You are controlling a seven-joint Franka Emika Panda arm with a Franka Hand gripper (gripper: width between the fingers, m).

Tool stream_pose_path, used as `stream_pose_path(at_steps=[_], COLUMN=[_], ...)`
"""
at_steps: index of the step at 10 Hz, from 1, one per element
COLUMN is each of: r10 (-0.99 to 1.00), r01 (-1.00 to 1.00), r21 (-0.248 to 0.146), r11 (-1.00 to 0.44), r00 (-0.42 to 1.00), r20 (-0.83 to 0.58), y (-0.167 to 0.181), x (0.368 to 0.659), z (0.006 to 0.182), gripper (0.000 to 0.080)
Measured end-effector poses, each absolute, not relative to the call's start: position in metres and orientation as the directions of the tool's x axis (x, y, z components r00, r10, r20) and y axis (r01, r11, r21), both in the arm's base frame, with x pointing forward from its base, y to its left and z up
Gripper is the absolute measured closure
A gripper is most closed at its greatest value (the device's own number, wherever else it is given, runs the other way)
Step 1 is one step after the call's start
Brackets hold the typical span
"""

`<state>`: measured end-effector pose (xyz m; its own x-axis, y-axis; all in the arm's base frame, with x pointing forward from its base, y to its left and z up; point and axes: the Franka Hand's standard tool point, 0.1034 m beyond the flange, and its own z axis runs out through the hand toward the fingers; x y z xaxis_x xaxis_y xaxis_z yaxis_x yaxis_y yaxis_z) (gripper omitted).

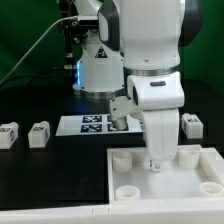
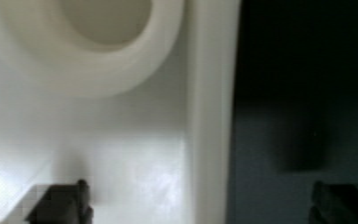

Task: Assemble one leg

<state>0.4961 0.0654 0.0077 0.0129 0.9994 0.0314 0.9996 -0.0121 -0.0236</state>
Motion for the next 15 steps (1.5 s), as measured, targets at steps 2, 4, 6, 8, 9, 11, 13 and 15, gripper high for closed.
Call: stream_pose_path(at_steps=[2, 4, 6, 8, 9, 11, 13, 15], r10=[0.999, 0.999, 0.999, 0.999, 0.999, 0.986, 0.960, 0.804], r01=[1.000, 1.000, 1.000, 1.000, 1.000, 0.986, 0.960, 0.802], r21=[-0.024, -0.024, -0.024, -0.024, -0.023, -0.015, -0.010, -0.085], r11=[-0.012, -0.013, -0.013, -0.014, -0.014, -0.164, -0.278, -0.591], r00=[0.013, 0.014, 0.014, 0.014, 0.015, 0.164, 0.278, 0.594], r20=[0.031, 0.031, 0.031, 0.031, 0.031, 0.022, 0.027, 0.012], y=[0.065, 0.065, 0.065, 0.065, 0.065, 0.077, 0.102, 0.120], x=[0.496, 0.496, 0.496, 0.496, 0.496, 0.492, 0.484, 0.478], z=[0.008, 0.008, 0.008, 0.008, 0.008, 0.029, 0.042, 0.042], gripper=[0.0152, 0.0150, 0.0150, 0.0150, 0.0150, 0.0150, 0.0150, 0.0150])
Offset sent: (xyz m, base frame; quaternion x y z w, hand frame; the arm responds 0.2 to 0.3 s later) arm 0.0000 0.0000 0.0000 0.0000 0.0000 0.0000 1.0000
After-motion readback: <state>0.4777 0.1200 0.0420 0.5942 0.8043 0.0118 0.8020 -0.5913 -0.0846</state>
